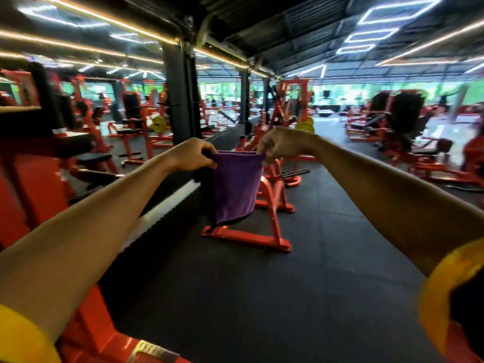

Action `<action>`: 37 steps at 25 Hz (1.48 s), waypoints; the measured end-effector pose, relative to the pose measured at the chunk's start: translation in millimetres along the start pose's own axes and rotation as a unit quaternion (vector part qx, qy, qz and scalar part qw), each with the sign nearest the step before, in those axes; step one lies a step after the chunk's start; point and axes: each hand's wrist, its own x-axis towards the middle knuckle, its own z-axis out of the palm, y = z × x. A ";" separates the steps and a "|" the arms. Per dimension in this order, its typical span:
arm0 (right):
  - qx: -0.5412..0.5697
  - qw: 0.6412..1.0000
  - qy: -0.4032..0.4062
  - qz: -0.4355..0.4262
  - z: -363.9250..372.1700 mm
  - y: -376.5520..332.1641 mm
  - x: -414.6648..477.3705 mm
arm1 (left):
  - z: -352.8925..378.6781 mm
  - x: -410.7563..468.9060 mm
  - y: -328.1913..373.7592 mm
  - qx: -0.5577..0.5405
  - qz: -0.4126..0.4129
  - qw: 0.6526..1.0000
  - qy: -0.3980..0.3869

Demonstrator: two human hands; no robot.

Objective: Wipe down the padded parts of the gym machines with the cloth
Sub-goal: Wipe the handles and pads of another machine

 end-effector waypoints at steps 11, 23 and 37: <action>-0.049 0.978 0.097 0.177 -142.8 224.3 -246.9 | 181.3 182.7 282.5 -0.062 0.169 0.983 -0.023; 0.008 0.853 0.382 0.355 -207.6 418.4 -510.3 | 402.7 312.2 580.3 -0.280 0.236 0.928 -0.068; -0.011 0.706 0.462 0.536 -262.1 579.2 -668.2 | 579.0 459.3 830.3 -0.328 0.406 0.838 -0.156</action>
